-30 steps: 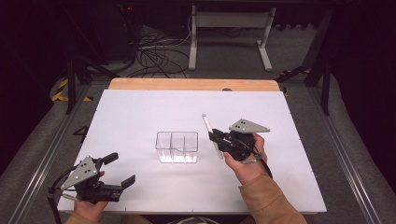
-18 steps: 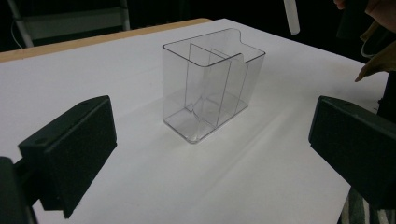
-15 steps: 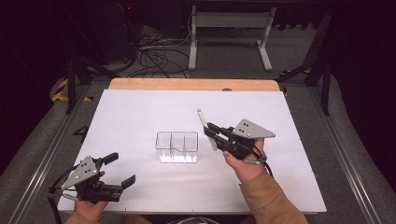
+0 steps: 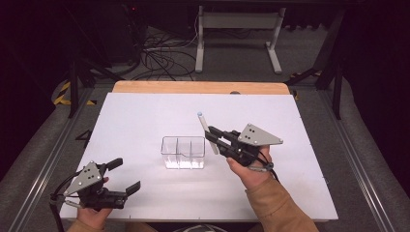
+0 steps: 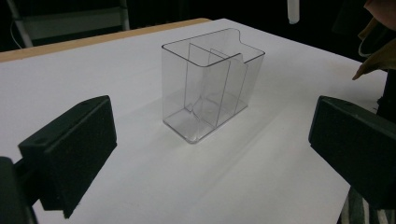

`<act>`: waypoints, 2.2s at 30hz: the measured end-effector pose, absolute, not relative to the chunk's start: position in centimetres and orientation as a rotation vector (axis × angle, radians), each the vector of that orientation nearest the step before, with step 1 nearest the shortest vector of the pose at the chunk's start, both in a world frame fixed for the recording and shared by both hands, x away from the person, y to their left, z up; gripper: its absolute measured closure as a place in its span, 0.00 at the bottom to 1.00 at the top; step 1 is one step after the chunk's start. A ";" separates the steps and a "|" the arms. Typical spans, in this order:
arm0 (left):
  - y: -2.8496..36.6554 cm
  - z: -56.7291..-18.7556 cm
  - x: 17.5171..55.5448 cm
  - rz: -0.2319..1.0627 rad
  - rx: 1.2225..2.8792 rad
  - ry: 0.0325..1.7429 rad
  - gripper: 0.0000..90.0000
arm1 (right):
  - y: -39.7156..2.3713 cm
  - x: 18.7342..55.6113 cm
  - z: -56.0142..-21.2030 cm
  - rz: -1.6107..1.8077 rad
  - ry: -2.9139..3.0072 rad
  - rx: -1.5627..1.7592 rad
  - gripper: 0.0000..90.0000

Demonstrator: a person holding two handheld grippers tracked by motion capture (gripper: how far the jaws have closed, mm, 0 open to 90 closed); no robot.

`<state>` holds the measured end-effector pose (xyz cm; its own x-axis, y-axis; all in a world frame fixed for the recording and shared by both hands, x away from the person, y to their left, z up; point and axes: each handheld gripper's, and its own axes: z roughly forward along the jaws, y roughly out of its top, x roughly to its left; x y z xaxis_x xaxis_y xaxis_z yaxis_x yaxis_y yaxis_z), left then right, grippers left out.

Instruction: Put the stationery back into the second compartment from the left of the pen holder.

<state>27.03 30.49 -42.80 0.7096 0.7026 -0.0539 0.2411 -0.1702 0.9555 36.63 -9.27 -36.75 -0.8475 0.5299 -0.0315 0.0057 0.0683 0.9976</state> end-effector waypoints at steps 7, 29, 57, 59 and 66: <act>30.5 -42.8 27.0 0.483 1.734 0.758 0.02 | -8.1 36.6 -36.3 1.845 1.975 0.501 0.88; 30.6 -42.8 27.0 0.481 1.736 0.756 0.02 | -2.9 37.7 -36.3 1.891 2.012 0.457 0.88; 30.6 -42.9 27.0 0.485 1.730 0.764 0.02 | -1.0 38.5 -38.0 1.853 1.989 0.495 0.88; 30.6 -42.9 27.0 0.486 1.728 0.766 0.02 | -1.1 38.5 -38.3 1.845 1.993 0.496 0.88; 30.6 -42.9 27.0 0.487 1.730 0.766 0.02 | -1.0 38.6 -39.4 1.818 1.994 0.503 0.88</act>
<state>27.04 30.61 -42.89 0.7036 0.7080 -0.0607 0.2459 -0.1625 0.9556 38.61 -1.03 -39.36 -0.8580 0.5116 -0.0469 0.0005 0.0921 0.9958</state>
